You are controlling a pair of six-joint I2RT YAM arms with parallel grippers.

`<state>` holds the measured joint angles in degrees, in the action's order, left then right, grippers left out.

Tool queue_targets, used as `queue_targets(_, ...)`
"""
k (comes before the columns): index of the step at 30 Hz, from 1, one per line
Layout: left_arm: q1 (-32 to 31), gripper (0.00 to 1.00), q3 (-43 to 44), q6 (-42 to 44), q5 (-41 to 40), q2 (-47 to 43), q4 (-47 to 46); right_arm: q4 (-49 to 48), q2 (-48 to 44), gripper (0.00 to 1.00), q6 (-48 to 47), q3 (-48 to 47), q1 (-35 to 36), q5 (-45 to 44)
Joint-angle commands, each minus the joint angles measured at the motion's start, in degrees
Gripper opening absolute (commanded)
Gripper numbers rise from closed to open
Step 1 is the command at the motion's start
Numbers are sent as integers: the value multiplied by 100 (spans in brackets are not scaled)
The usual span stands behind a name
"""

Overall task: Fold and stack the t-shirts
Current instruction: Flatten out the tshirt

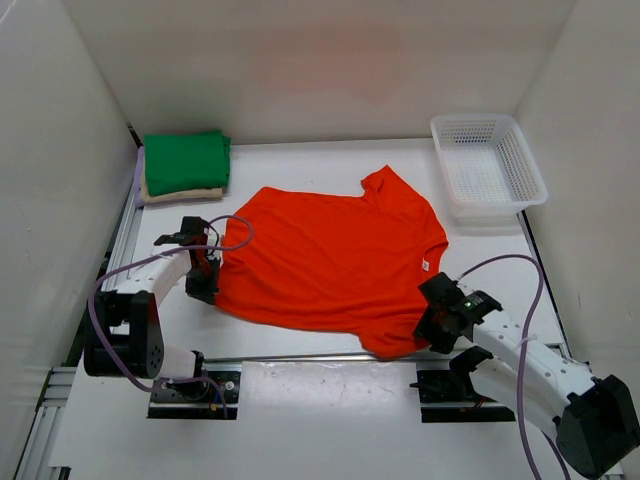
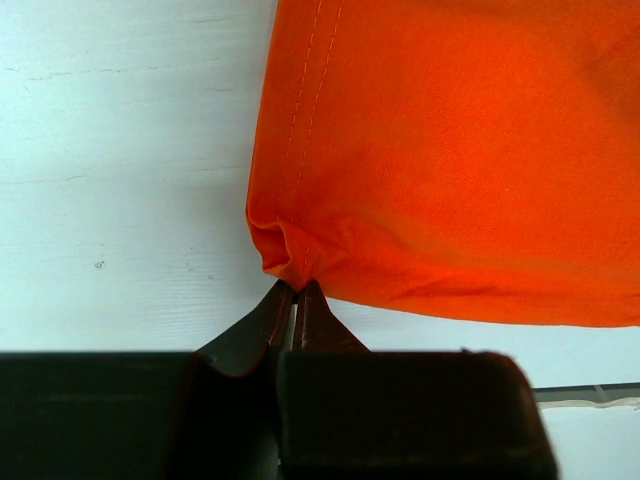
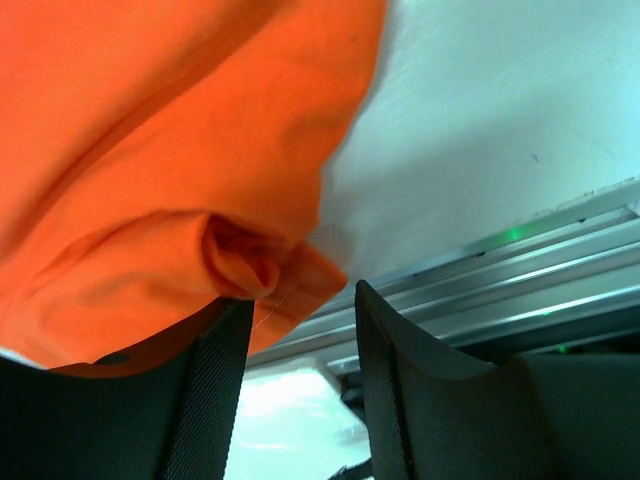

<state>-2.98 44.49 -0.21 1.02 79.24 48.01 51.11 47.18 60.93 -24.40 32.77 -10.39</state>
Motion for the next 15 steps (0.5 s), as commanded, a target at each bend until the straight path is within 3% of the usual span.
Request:
queue_targets(1,-9,10,86,21,48,-94,-20,-427,404,50,-159,94,-25,-138)
queue_targets(7,-9,10,86,21,48,-198,-20,-926,767,52,-283,357,-25,-138)
queue_targets(10,-9,10,33,21,-22,-260,-20,-928,653,20,-283,357,-25,-138)
queue_targets(11,-9,10,33,21,-23,-338,-20,-875,583,5,-283,357,-25,-138)
queue_targets(12,-9,10,33,21,-101,-435,-20,-814,391,0,-283,357,-25,-138)
queue_targets(15,-9,10,94,21,-312,-673,42,-367,-180,0,-143,52,-25,-287)
